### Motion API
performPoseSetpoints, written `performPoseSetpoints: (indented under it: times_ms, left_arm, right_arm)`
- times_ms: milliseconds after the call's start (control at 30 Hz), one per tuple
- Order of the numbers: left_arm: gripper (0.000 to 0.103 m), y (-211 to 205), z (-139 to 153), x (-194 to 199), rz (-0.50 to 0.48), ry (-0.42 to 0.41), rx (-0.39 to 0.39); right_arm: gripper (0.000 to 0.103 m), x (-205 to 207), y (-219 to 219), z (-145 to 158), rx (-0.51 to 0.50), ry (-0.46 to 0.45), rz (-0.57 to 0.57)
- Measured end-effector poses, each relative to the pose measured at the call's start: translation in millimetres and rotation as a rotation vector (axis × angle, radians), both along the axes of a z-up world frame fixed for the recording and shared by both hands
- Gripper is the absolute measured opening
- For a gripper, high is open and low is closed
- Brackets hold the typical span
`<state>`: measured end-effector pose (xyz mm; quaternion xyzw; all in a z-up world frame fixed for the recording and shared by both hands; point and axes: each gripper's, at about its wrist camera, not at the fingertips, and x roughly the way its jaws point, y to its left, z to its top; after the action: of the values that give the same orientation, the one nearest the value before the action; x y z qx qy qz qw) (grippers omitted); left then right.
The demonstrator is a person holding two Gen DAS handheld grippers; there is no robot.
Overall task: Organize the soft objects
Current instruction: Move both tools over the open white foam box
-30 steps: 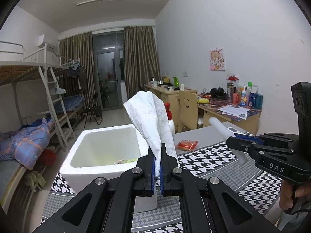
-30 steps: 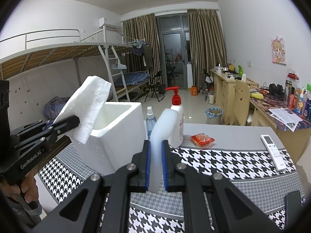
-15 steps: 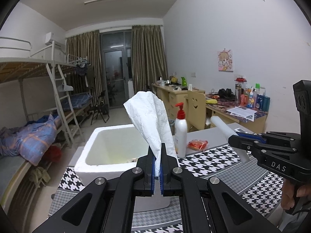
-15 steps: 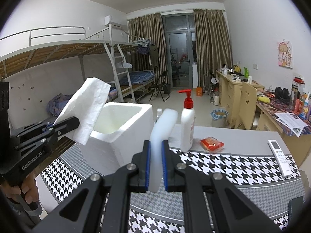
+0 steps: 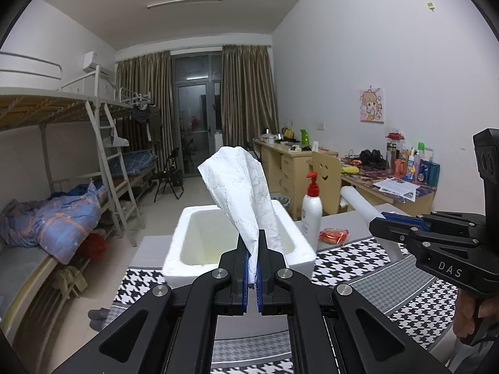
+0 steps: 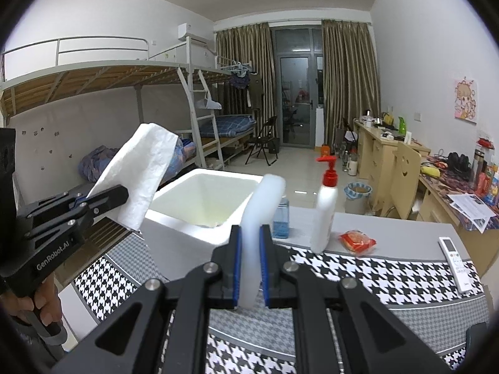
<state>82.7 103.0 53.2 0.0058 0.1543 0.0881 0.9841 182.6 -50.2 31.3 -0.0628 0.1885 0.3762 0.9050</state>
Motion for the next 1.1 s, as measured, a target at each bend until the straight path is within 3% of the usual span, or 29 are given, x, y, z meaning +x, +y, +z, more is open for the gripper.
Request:
performPoseSetpoints:
  times_ms: [1100]
  left_arm:
    - [0.003,52,1,-16,0.082,-0.001,0.004]
  right_arm:
    - [0.014,11,64,3,-0.024,0.033,0.039]
